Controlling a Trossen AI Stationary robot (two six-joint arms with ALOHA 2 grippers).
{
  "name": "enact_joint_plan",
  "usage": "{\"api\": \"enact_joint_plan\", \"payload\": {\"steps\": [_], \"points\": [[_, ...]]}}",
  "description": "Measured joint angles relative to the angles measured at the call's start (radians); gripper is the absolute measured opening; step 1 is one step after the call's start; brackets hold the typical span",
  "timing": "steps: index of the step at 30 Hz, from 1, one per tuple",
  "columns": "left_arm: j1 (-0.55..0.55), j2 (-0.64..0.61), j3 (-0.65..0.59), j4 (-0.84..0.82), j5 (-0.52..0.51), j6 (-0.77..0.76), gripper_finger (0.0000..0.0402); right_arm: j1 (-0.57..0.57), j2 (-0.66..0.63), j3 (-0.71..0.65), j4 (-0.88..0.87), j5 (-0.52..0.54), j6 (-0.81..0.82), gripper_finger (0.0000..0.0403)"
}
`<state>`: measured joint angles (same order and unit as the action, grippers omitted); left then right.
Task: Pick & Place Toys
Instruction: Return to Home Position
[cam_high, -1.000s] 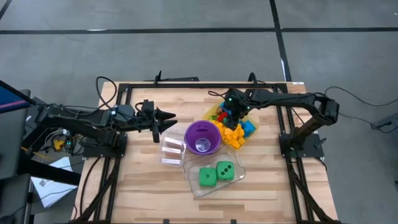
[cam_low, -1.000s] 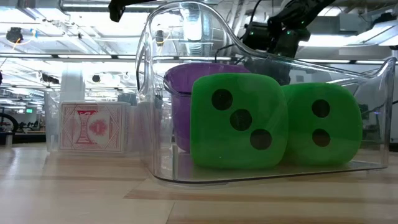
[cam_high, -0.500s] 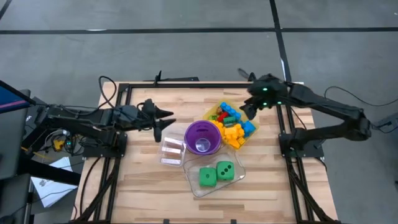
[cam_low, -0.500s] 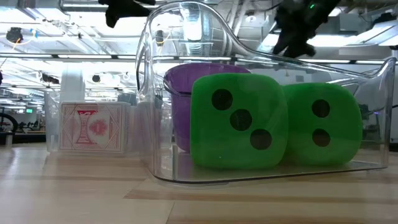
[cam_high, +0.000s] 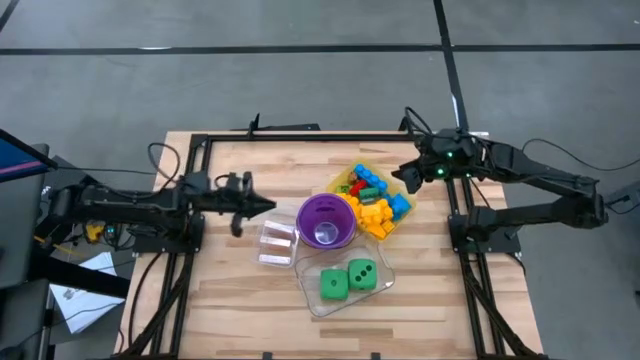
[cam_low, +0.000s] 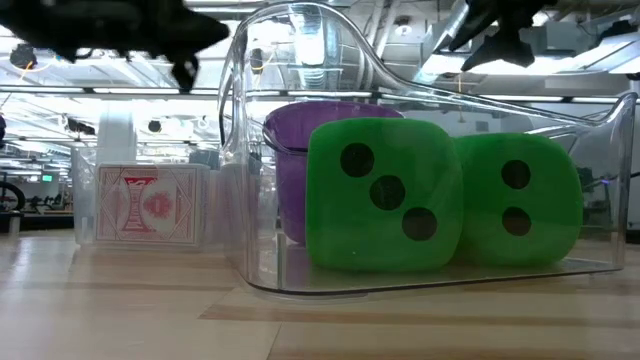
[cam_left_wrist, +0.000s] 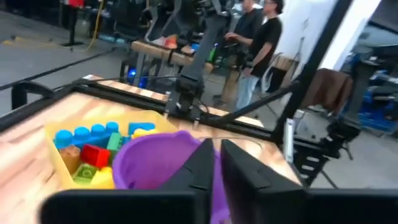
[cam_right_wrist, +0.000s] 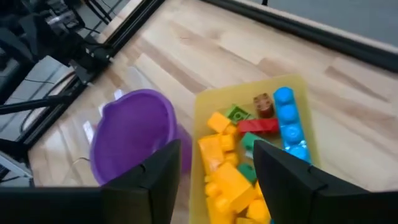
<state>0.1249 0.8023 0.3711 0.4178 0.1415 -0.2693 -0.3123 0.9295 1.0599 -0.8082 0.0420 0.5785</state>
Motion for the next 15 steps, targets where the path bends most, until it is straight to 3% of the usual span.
{"api": "enact_joint_plan", "payload": {"steps": [2,7,15], "points": [[-0.007,-0.08,-0.055,-0.005,0.002,0.001,0.0008,0.03,0.004,0.0,0.001,0.016,0.034,0.019],[-0.007,-0.334,-0.157,-0.043,-0.032,0.003,0.0002,0.088,0.03,0.0,0.0,0.039,0.081,0.0184],[-0.007,-0.665,-0.203,-0.323,-0.041,0.075,0.0001,0.147,0.038,0.0,-0.015,0.04,0.182,0.0174]]}}
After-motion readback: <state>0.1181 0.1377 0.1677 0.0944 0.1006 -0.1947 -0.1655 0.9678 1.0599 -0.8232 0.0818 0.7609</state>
